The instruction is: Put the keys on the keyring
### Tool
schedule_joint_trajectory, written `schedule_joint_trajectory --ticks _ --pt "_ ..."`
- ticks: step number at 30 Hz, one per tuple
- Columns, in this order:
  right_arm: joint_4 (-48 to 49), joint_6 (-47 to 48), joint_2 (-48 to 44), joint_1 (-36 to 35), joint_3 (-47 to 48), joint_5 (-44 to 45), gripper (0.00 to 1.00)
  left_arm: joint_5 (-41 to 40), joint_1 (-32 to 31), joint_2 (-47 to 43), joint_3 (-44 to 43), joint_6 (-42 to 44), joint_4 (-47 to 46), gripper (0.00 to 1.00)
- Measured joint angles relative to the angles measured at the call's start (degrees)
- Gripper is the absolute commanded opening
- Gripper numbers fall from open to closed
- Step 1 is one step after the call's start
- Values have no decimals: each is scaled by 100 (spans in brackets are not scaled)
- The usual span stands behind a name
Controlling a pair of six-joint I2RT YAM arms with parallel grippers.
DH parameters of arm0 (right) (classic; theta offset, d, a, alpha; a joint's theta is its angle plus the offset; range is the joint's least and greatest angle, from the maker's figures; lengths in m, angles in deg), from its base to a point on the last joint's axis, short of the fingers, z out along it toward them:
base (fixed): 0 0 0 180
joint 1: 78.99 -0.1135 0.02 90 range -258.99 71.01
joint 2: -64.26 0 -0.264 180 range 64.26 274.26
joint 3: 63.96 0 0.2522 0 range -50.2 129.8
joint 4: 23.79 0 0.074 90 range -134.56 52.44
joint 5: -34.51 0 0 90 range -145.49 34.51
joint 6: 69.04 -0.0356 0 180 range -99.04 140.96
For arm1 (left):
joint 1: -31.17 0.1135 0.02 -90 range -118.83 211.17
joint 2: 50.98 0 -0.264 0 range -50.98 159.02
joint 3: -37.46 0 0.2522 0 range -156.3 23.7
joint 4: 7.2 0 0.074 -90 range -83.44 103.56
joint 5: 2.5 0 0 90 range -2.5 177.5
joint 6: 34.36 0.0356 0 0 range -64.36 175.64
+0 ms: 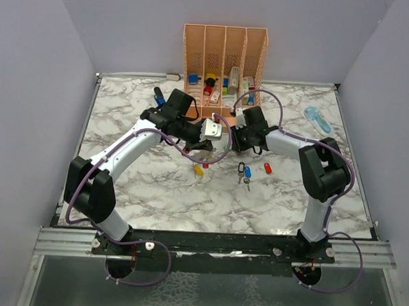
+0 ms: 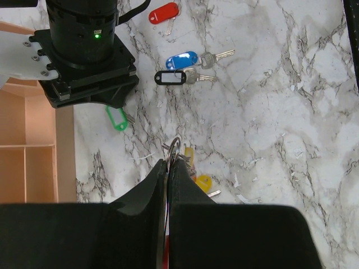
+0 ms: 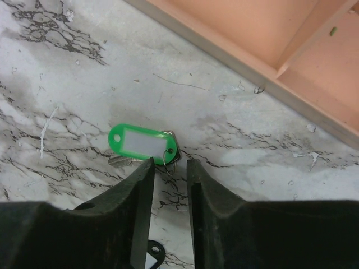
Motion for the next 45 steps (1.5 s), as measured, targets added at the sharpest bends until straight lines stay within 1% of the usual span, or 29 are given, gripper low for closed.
schedule_joint_trajectory --ticks 5,6,9,11,13,16,19,20,24,27,32,36,40,43,45 --pt "83 26 -20 0 0 118 35 0 0 7 0 0 0 0" --pt "81 37 -20 0 0 140 33 0 0 7 0 -2 0 0" --pt "74 70 -20 0 4 173 21 2 0 7 0 -2 0 0" --pt "70 85 -20 0 7 179 16 0 0 7 0 -11 0 0" --pt "66 85 -20 0 13 179 13 0 0 7 0 -17 0 0" --pt "63 83 -20 0 13 179 12 0 0 7 0 -20 0 0" --pt "63 85 -20 0 13 179 3 0 0 7 -2 -20 0 0" --pt "63 90 -20 0 13 179 2 2 0 7 0 -20 0 0" --pt "129 74 -35 0 -42 177 1 0 0 9 -9 -22 0 0" --pt "225 63 -199 0 -275 170 1 -79 0 9 -87 -39 -4 0" --pt "24 61 -984 2 -538 -22 1 -492 4 9 -402 81 59 0" --pt "-177 15 -2124 2 -557 -363 1 -798 15 -76 -682 389 87 0" --pt "-304 -120 -3370 2 -621 -1025 1 -1014 26 -616 -192 798 -251 0" --pt "-385 -254 -3873 2 -721 -1502 1 -1047 37 -1069 240 957 -616 0" --pt "-398 -407 -4100 2 -866 -1899 1 -1045 37 -1213 407 955 -920 0"
